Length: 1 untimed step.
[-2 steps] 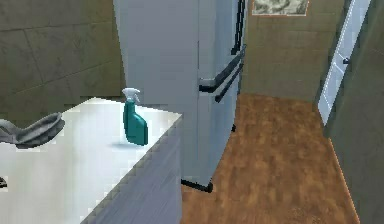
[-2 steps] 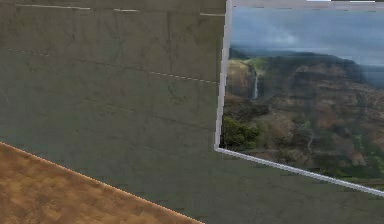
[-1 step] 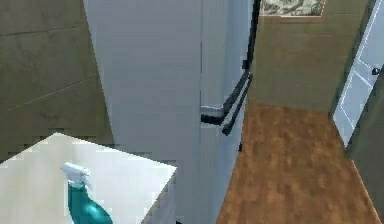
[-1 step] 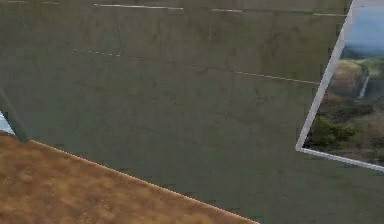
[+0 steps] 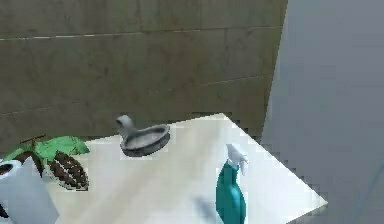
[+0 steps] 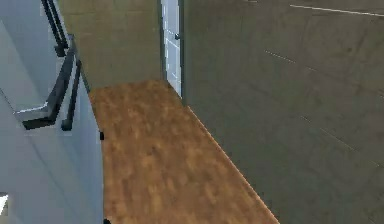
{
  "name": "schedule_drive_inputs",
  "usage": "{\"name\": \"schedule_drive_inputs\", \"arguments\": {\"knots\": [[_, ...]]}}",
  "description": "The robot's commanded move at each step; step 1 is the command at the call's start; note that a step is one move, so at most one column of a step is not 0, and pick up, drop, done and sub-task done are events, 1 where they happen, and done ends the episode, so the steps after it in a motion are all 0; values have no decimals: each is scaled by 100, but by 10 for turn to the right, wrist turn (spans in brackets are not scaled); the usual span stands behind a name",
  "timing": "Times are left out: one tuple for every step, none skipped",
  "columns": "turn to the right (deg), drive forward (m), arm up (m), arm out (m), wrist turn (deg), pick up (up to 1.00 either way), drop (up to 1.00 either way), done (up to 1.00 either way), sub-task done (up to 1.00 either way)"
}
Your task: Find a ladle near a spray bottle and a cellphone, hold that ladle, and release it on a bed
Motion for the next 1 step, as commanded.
{"name": "schedule_drive_inputs", "arguments": {"knots": [[-450, 0, 0, 0, 0, 0, 0, 0, 0]]}}
